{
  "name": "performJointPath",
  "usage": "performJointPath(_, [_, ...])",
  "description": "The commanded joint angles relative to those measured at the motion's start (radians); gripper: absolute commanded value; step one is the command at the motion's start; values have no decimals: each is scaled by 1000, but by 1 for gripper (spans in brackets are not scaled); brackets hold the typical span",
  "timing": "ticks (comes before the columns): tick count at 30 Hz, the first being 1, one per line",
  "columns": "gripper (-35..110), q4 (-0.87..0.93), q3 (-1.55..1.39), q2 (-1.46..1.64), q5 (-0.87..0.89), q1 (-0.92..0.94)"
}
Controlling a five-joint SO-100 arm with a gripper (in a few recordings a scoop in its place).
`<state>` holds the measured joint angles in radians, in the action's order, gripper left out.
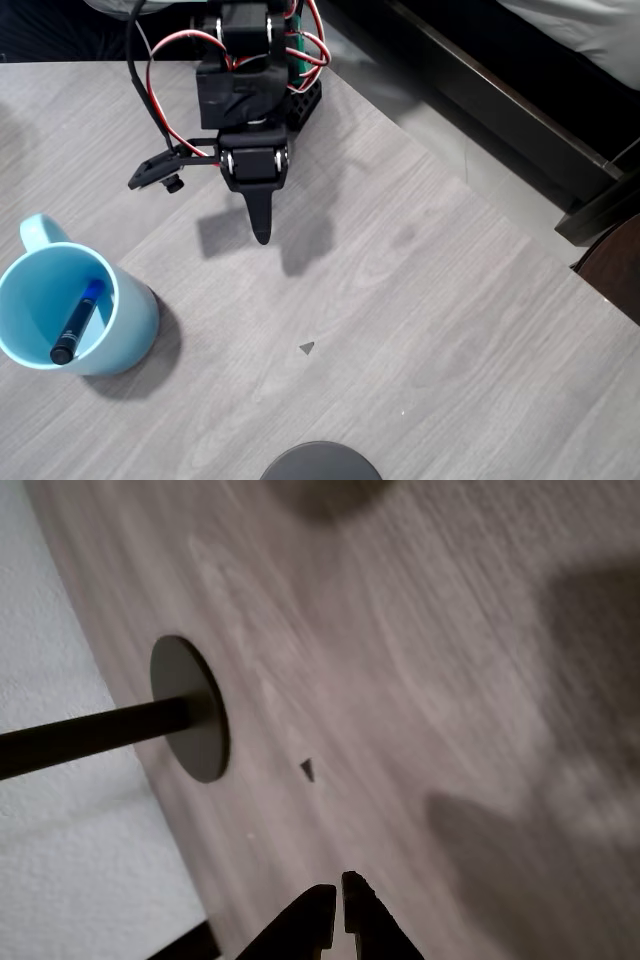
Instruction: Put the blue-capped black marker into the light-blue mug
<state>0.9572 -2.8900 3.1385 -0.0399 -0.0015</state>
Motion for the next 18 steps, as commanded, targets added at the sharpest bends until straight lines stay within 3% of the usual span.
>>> performJointPath(1, [0, 26, -91, 156, -14, 5])
performJointPath(18, [0, 187, -206, 198, -14, 21])
